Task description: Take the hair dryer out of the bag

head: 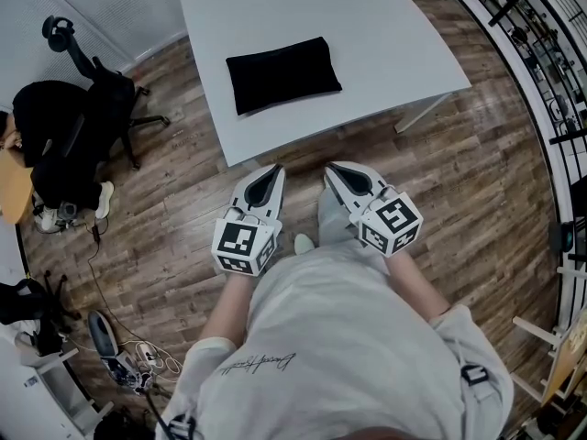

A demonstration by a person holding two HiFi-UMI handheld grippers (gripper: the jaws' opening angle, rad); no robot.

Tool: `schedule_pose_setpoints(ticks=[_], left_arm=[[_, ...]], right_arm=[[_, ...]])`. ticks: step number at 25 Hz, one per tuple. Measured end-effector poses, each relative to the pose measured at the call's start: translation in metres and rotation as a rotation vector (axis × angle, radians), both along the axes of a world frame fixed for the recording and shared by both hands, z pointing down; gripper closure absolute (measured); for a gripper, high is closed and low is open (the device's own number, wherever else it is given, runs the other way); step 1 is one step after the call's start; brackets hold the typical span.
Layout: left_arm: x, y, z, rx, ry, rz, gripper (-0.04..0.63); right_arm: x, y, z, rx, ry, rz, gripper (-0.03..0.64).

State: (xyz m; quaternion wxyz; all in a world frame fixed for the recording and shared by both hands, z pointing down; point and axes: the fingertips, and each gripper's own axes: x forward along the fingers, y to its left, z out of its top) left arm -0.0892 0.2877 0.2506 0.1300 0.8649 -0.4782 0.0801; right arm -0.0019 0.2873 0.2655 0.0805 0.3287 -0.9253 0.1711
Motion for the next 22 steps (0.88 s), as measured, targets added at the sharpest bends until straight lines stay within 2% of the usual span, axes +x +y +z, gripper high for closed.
schedule_pose_setpoints(ticks=[7, 14, 22], left_arm=[[0.007, -0.041, 0.003, 0.013, -0.003, -0.019, 0.583], [0.011, -0.109, 0.008, 0.011, -0.008, -0.044, 0.583], [0.031, -0.181, 0.011, -0.015, -0.024, -0.057, 0.583]], right_arm=[[0.007, -0.045, 0.006, -0.001, -0.013, -0.001, 0.595], [0.008, -0.112, 0.012, 0.001, -0.002, -0.054, 0.595], [0.027, -0.188, 0.022, -0.044, 0.004, -0.096, 0.595]])
